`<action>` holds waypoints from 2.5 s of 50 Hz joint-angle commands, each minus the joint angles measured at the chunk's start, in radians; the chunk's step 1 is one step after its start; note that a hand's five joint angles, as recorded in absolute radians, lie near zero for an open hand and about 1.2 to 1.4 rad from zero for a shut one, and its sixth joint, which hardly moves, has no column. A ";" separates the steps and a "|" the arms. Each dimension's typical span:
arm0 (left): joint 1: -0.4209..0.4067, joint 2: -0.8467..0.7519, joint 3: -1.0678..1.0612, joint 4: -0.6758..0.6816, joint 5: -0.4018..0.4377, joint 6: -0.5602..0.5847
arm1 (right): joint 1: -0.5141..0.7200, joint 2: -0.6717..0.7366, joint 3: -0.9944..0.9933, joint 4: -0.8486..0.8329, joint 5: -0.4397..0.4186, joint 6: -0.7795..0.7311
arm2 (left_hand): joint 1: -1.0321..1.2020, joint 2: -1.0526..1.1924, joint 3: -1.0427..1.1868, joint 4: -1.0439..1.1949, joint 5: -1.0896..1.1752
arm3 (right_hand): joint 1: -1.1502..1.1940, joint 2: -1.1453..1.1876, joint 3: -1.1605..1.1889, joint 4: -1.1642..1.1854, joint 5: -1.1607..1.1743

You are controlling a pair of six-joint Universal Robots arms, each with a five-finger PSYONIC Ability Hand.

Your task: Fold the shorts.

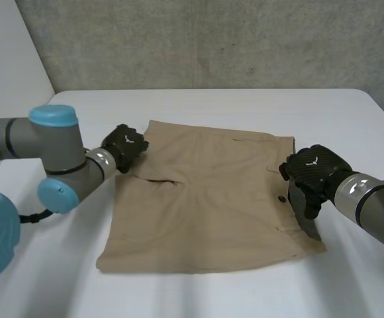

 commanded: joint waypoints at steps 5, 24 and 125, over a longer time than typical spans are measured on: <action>0.006 0.155 -0.227 0.005 -0.100 -0.008 | 0.002 0.000 0.003 0.000 0.000 0.000 | 0.125 0.102 0.108 0.100 0.111 | 0.074 0.012 0.020 0.029 0.021; -0.002 0.578 -0.563 -0.022 -0.087 -0.352 | -0.039 -0.062 0.034 0.129 -0.008 0.000 | -0.521 -0.544 -0.537 -0.546 -0.534 | 0.120 0.059 0.067 0.075 0.068; -0.126 0.881 -1.065 -0.001 -0.183 -0.459 | -0.216 -0.287 0.459 -0.048 -0.256 0.041 | 0.294 0.272 0.278 0.269 0.281 | 0.974 0.912 0.920 0.929 0.922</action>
